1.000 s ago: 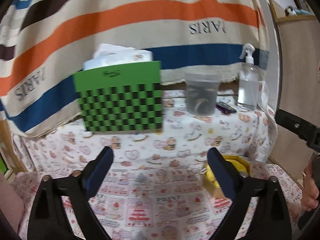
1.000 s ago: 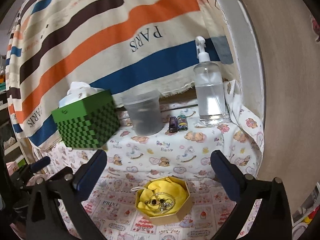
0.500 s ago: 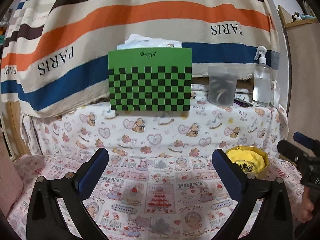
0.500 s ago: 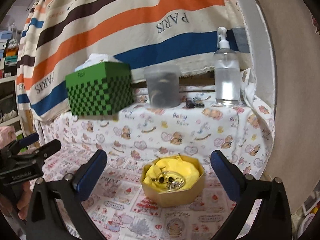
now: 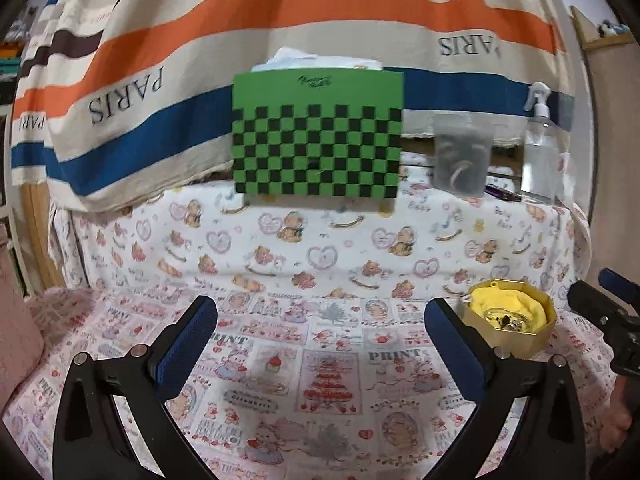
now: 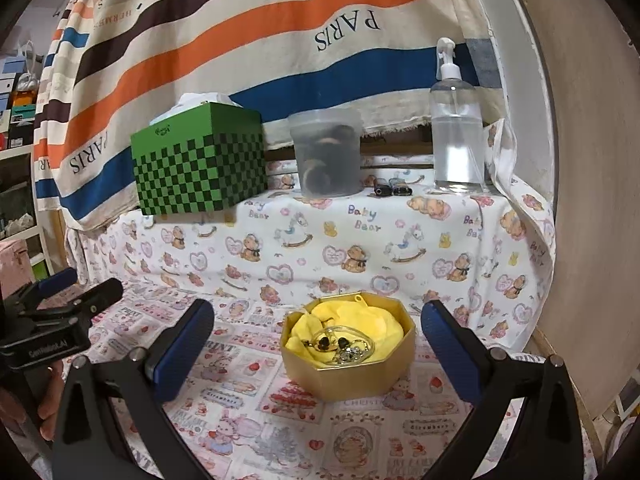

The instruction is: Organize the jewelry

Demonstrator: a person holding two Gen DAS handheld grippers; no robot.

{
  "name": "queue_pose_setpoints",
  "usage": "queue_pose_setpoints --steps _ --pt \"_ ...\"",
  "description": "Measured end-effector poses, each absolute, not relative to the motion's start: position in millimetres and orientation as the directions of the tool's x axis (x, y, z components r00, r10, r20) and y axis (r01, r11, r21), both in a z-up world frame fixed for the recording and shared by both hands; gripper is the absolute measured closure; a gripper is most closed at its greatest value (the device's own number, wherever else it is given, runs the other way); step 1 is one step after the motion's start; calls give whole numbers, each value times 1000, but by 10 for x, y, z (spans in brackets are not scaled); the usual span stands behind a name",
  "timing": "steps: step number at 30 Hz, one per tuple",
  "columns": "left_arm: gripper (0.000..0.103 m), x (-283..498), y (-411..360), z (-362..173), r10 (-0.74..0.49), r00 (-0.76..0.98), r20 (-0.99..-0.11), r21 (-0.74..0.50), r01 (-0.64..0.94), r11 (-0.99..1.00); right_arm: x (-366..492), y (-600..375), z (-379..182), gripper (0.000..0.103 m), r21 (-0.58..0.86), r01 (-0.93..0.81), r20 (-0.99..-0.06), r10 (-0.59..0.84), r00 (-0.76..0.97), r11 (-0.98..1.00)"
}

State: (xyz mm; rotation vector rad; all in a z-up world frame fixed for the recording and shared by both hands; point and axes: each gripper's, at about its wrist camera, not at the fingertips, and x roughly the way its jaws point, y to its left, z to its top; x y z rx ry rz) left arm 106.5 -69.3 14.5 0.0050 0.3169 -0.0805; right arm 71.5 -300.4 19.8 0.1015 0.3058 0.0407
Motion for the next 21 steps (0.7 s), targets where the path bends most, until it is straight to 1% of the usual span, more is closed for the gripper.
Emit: queue_pose_setpoints --steps 4,7,11,15,21 --pt "0 1035 -724 146 -57 953 -298 15 64 998 731 -3008 192 0 97 5 -308 25 951 995" --pt "0 1020 -770 146 -69 953 -294 35 83 996 712 -2992 200 0 88 9 -301 18 954 996" --pt "0 1048 -735 146 -67 950 -306 16 76 997 707 -2928 206 0 57 -1 -301 18 954 998" --pt "0 1110 -712 122 -67 936 -347 -1 71 997 705 -2936 207 0 60 6 -302 13 953 998" --pt "0 1107 -690 117 -54 936 -346 -7 56 998 712 -2926 207 0 56 5 -306 12 952 998"
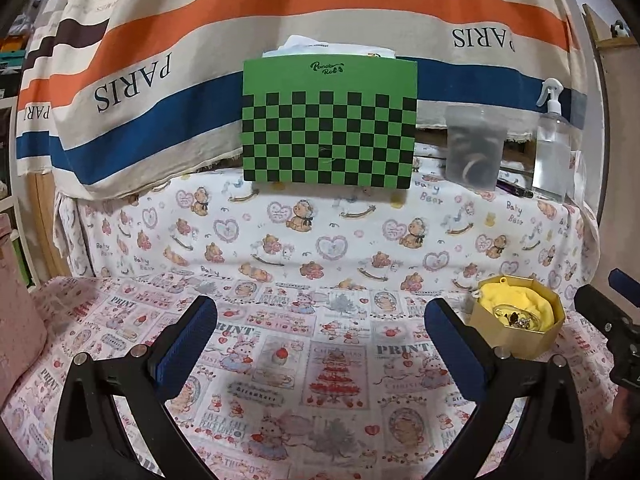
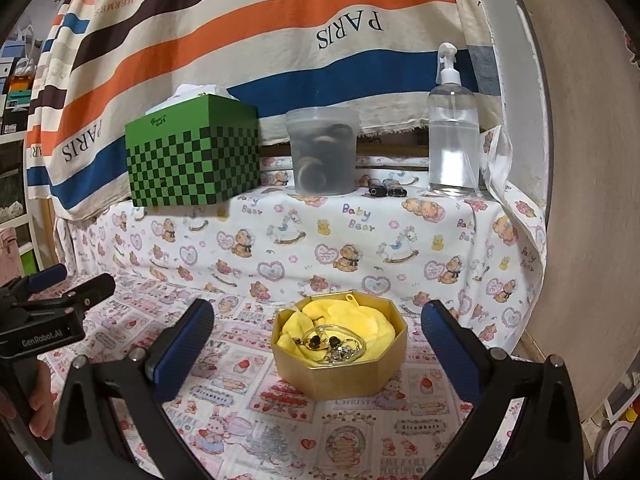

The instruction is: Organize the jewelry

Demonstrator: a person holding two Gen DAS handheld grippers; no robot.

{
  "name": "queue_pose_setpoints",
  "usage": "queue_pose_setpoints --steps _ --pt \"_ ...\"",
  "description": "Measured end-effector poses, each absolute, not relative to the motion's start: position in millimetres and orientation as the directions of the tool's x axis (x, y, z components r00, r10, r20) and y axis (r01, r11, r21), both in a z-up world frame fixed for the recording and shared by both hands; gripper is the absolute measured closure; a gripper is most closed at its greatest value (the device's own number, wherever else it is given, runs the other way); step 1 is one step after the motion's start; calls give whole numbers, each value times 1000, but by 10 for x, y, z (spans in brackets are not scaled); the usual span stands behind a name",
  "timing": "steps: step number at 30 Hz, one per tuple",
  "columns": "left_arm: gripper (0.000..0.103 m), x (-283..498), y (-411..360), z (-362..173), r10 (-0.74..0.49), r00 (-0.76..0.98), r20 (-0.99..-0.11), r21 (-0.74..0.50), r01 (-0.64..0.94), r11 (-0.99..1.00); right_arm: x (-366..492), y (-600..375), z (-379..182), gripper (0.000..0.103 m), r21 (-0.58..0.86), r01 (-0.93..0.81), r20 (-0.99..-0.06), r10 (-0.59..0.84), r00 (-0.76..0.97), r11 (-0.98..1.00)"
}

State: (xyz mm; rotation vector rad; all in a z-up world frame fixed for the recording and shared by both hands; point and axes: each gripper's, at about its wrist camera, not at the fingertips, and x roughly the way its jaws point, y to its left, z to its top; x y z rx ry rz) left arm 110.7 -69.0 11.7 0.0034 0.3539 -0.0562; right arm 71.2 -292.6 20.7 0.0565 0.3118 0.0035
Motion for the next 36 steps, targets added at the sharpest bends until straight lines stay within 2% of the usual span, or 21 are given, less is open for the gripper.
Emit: queue_pose_setpoints --steps 9,36 --pt "0 1046 -730 152 -58 947 -315 25 69 997 718 -2941 205 0 66 12 -311 9 950 998" --pt "0 1030 -739 159 -55 949 -311 25 66 998 715 -2958 205 0 69 14 -313 8 950 998"
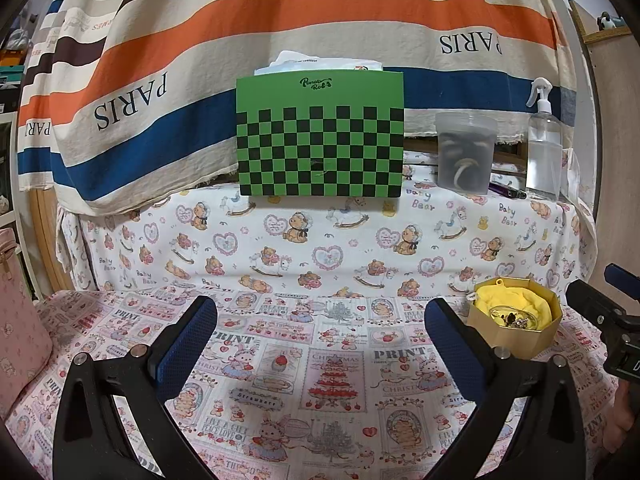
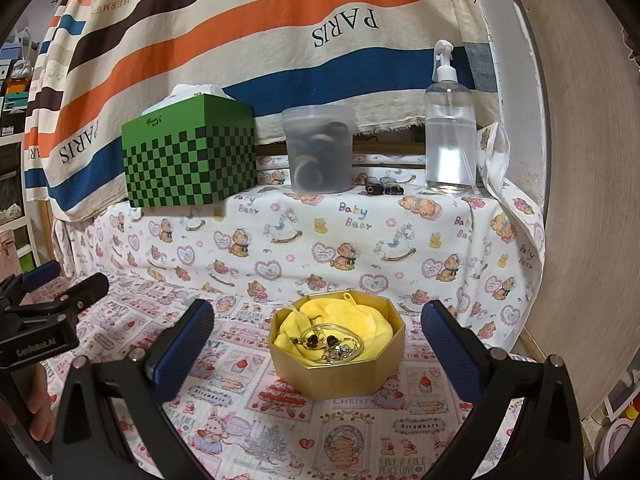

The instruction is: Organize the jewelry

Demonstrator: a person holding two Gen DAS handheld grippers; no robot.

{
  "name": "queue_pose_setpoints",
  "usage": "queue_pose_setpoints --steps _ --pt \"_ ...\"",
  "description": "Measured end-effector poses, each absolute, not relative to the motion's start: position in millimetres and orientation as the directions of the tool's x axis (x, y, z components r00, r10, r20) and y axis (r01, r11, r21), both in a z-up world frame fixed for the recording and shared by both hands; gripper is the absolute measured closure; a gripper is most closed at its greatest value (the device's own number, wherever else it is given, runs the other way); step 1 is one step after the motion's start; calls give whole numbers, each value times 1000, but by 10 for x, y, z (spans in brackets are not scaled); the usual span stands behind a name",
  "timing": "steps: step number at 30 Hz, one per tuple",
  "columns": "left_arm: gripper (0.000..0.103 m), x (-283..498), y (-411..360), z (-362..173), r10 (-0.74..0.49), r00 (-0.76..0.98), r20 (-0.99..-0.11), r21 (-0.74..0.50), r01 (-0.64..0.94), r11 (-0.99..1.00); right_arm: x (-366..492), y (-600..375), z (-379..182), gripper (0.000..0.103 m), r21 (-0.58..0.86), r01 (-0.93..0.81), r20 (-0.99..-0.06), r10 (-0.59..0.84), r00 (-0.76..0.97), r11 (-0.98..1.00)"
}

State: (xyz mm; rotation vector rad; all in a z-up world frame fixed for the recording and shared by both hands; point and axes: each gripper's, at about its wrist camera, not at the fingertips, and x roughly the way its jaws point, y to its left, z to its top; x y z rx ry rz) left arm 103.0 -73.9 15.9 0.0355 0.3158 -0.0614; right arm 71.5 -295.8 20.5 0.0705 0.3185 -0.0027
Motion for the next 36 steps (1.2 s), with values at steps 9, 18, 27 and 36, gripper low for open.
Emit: queue_pose_setpoints --steps 9,18,27,36 --pt "0 1028 -738 160 -54 949 -311 25 65 998 720 -2955 205 0 68 13 -314 9 949 998" --pt "0 1020 -737 166 -46 951 -306 24 56 998 717 -2955 207 0 67 13 -313 9 950 998" --pt "0 1013 -725 167 -40 952 -303 24 49 999 718 -2955 208 0 68 12 -313 10 950 998" --pt "0 1016 -729 171 -40 952 -302 24 49 998 720 -2949 207 0 67 12 -314 10 949 998"
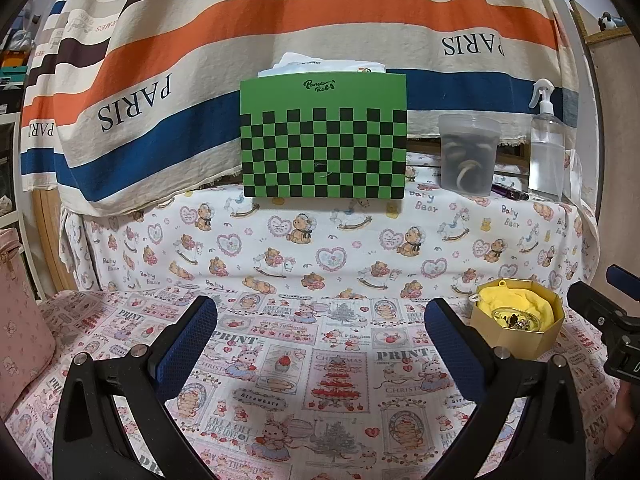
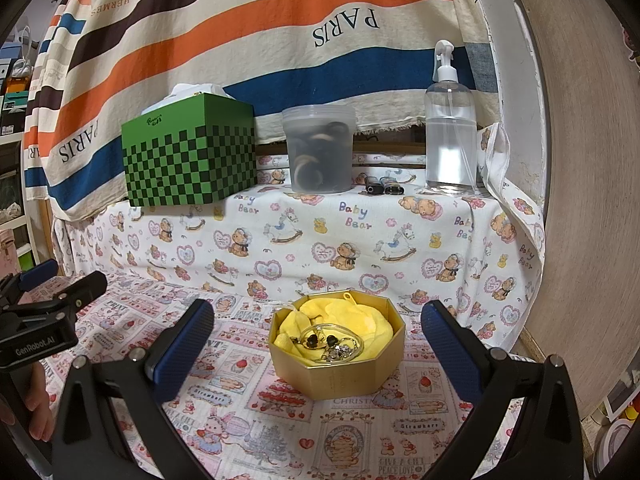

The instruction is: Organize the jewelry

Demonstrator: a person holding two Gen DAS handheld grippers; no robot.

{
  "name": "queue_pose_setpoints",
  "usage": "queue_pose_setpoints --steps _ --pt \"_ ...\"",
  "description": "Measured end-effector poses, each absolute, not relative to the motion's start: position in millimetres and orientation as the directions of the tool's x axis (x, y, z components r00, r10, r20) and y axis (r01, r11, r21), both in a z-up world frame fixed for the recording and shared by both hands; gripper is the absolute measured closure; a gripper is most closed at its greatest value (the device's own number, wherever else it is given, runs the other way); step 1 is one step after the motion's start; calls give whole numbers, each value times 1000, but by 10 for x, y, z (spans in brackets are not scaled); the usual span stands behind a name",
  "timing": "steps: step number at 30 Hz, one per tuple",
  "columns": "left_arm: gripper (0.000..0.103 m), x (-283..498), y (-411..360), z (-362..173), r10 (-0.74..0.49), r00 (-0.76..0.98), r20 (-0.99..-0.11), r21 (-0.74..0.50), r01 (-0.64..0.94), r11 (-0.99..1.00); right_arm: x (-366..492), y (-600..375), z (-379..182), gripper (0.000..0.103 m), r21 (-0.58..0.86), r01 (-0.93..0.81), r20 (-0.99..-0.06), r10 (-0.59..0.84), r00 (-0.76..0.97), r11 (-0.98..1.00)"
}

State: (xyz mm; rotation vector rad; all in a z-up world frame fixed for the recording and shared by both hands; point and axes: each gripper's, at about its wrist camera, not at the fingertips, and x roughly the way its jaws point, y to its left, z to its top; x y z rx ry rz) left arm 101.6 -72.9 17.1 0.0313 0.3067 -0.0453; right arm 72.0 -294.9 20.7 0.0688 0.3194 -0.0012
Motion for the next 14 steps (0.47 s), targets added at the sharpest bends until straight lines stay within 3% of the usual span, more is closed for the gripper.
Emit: queue_pose_setpoints --steps 14 --pt "0 1018 -730 159 -45 952 -302 22 55 998 721 -2949 206 0 67 11 -314 10 949 998"
